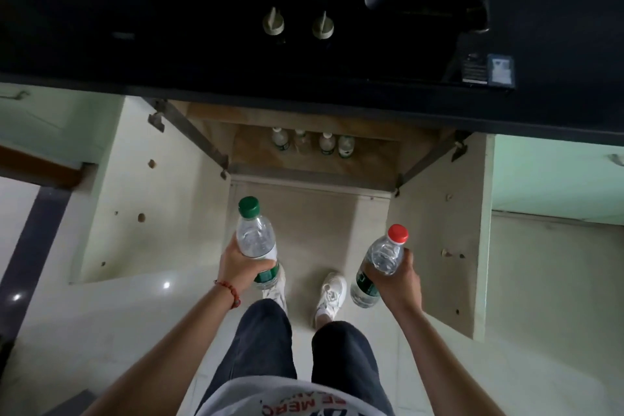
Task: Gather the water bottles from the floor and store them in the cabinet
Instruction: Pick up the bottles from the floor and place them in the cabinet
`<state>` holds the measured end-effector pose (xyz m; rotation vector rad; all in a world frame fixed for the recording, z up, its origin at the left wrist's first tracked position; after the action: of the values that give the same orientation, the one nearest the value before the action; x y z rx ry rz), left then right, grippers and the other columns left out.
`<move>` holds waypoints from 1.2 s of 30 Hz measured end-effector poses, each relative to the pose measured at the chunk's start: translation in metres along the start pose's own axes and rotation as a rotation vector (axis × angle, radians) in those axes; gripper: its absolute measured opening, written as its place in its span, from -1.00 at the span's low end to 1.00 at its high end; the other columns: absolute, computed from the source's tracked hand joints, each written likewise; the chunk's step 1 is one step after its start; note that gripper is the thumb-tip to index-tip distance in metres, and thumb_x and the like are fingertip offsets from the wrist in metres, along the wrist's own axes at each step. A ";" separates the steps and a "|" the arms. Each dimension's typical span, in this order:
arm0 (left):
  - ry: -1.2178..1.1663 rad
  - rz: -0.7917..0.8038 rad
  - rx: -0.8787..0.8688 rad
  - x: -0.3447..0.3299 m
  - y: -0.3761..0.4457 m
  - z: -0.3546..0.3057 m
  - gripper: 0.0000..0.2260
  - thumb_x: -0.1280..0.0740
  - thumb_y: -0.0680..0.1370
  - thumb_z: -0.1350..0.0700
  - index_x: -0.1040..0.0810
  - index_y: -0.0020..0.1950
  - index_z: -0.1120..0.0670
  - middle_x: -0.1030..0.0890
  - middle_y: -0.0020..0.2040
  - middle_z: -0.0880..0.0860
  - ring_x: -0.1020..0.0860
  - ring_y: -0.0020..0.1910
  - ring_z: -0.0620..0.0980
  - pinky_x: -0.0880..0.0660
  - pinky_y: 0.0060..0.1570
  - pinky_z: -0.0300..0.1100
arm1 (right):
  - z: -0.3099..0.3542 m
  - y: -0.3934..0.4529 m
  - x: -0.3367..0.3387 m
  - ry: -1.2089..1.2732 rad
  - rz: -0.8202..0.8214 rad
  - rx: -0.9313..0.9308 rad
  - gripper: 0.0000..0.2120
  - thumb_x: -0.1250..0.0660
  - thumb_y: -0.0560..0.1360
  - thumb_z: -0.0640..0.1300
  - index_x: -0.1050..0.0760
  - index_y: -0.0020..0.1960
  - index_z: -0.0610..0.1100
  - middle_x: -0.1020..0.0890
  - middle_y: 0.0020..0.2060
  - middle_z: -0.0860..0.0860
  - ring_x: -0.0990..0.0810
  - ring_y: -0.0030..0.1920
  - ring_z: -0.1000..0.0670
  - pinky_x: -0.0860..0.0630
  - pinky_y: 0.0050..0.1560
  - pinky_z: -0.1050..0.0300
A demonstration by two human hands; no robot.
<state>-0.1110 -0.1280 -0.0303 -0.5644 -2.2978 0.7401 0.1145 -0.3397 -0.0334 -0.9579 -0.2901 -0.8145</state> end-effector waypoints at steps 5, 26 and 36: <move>0.054 0.040 -0.017 -0.009 0.047 -0.008 -0.42 -0.48 0.10 0.12 -0.50 0.12 0.05 -0.62 -0.02 0.03 -0.58 -0.01 0.04 -0.46 -0.08 -0.20 | 0.004 0.035 -0.018 0.063 -0.070 -0.033 -0.37 -0.51 0.24 -0.03 -0.31 0.22 -0.10 -0.60 0.04 -0.10 -0.59 0.01 -0.16 -0.54 0.00 -0.02; 0.045 -0.111 -0.113 -0.099 0.299 0.041 -0.38 -0.53 0.26 0.22 -0.39 0.28 0.14 -0.54 0.19 0.10 -0.50 0.11 0.05 -0.33 0.02 -0.27 | -0.017 0.265 -0.157 0.116 -0.205 0.139 -0.40 -0.53 0.28 -0.17 -0.35 0.23 -0.19 -0.61 0.08 -0.18 -0.59 0.07 -0.17 -0.38 -0.01 0.21; -0.052 -0.235 -0.188 -0.151 0.431 0.076 -0.33 -0.54 0.28 0.18 -0.36 0.33 0.17 -0.51 0.27 0.16 -0.47 0.27 0.12 -0.33 0.14 -0.25 | -0.038 0.409 -0.214 0.164 -0.312 0.266 -0.44 -0.53 0.28 -0.09 -0.43 0.20 -0.20 -0.62 0.07 -0.13 -0.60 0.03 -0.09 -0.41 -0.02 0.21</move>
<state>0.0249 0.0828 -0.4195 -0.3517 -2.4450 0.4348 0.2626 -0.1385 -0.4233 -0.5994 -0.4003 -1.1030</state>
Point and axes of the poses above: each hand's wrist, its own y-axis towards the middle knuckle, its own x-axis out of the back of the hand, z = x × y, the point moved 6 cm from there along y, towards the middle knuckle
